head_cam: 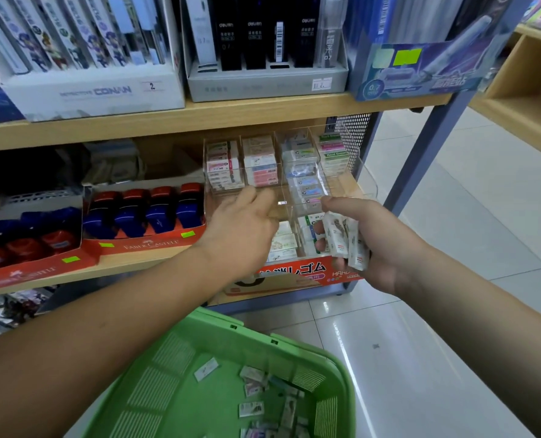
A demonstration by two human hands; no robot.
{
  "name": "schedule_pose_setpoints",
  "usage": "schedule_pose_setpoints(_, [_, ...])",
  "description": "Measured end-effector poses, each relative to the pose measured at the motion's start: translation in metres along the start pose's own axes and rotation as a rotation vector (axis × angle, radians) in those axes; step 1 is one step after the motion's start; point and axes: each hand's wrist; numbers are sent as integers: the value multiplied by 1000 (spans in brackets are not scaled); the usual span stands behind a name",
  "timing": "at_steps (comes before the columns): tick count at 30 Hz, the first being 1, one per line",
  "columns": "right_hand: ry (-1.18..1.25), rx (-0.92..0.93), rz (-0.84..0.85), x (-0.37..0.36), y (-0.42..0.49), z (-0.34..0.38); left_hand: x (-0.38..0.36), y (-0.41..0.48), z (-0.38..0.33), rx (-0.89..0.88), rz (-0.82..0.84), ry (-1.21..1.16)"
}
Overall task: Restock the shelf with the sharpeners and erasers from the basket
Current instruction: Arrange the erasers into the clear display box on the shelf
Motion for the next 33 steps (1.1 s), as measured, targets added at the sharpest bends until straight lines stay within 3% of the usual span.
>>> schedule_pose_setpoints(3, [46,-62,12,2,0,-1,7,3,-3,0,116,43])
schedule_pose_setpoints(6, [82,-92,40,2,0,-1,10,3,0,-21,84,-43])
schedule_pose_setpoints(7, [79,-95,52,0,-1,-1,14,2,-1,6,67,-115])
schedule_pose_setpoints(9, [39,-90,81,-6,-1,-1,26,0,-8,171,91,-494])
schedule_pose_setpoints(11, [0,-60,121,-11,-1,-2,41,0,-19,363,272,-963])
schedule_pose_setpoints(12, [-11,-36,139,-14,-2,-2,46,1,-22,401,343,-1078])
schedule_pose_setpoints(19, [8,91,57,-33,-6,-4,58,0,19,514,616,-1352])
schedule_pose_setpoints(22, [35,134,-4,-50,-3,-5,63,-6,41,541,607,-1339])
schedule_pose_setpoints(27, [8,206,-31,-68,2,-8,57,-22,70,627,486,-1072])
schedule_pose_setpoints(33, [-91,219,45,-78,3,-13,39,-46,70,461,457,-849])
Point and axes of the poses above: each hand's wrist, its own y-axis towards the middle knuckle, its own x-axis out of the back of the hand, z = x × y, and after that the axes turned 13 degrees about x, right-handed
